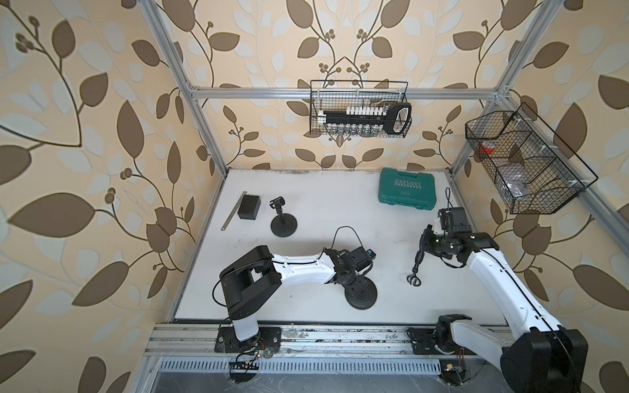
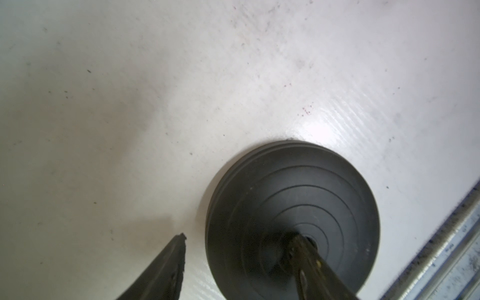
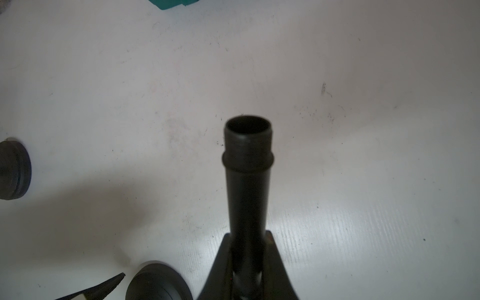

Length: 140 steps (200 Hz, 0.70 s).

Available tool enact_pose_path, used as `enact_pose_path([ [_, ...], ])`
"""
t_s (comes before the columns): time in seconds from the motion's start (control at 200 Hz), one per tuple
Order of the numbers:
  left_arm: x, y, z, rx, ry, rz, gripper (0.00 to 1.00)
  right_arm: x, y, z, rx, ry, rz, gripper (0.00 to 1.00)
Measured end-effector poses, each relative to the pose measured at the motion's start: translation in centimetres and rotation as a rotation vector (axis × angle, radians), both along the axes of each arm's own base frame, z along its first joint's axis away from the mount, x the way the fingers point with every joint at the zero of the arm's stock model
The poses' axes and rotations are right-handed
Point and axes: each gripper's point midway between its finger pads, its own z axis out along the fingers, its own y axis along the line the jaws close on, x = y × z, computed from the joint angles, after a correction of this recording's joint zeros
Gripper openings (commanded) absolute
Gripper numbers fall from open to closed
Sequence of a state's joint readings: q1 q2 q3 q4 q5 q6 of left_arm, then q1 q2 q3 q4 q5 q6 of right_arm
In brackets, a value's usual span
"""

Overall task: Assemble a microphone stand
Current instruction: Move the microphone stand base to the center of the board.

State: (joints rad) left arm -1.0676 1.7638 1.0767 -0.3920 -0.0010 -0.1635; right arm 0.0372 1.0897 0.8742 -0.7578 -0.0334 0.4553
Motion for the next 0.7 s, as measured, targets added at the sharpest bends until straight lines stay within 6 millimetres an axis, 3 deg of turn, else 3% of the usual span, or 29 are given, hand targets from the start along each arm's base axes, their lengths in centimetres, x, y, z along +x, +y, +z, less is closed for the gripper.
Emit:
enact_pose_path([
  [0.115, 0.6, 0.2, 0.0, 0.0, 0.006, 0.043, 0.63, -0.1, 0.1, 0.5, 0.003, -0.021, 0.002, 0.0],
  [0.22, 2.8, 1.5, -0.1, -0.031, 0.042, 0.149, 0.62, -0.1, 0.6, 0.6, 0.007, -0.023, 0.013, 0.0],
  [0.34, 7.1, 4.7, -0.1, -0.04, 0.044, 0.317, 0.63, -0.2, 1.6, 0.7, 0.008, -0.024, 0.043, 0.0],
  [0.5, 11.1, 8.8, -0.1, -0.05, 0.057, 0.501, 0.64, 0.0, 4.0, 1.2, 0.01, -0.049, 0.124, 0.0],
  [0.6, 12.1, 9.9, 0.0, -0.055, 0.054, 0.537, 0.67, 0.5, 6.1, 1.6, 0.003, -0.089, 0.215, 0.0],
  [0.7, 11.5, 10.1, 0.6, -0.067, 0.053, 0.534, 0.7, 1.3, 7.8, 2.4, 0.0, -0.152, 0.301, 0.0],
])
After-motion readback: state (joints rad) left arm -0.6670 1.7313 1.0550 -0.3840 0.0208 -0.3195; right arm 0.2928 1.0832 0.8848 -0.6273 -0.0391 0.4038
